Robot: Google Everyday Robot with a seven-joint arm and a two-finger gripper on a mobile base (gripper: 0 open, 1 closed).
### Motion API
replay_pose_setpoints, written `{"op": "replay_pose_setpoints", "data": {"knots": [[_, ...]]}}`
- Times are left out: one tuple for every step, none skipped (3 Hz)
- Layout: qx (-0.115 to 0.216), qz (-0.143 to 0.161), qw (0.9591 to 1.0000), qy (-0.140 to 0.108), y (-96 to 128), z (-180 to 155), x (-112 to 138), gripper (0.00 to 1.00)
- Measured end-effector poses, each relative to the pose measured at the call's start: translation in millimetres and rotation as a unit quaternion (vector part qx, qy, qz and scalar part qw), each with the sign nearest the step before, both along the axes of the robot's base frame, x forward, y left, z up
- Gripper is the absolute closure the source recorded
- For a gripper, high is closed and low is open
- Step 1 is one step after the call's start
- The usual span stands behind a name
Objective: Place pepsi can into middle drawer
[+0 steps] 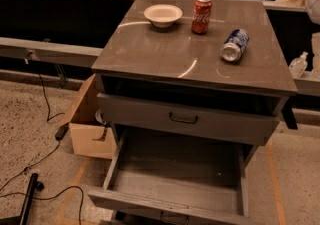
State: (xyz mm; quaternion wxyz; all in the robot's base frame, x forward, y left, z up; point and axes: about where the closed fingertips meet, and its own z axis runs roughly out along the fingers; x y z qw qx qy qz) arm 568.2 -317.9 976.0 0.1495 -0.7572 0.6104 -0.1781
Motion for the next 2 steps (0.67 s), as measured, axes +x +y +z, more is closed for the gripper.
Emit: {"op": "replay_pose_setpoints", "data": {"knots": [[-0.003, 0.052, 0.9981, 0.032, -16.2, -18.6, 25.4, 0.00], [0.015, 0.131, 0.9876, 0.085, -11.5, -55.2, 50.6, 0.00]]}}
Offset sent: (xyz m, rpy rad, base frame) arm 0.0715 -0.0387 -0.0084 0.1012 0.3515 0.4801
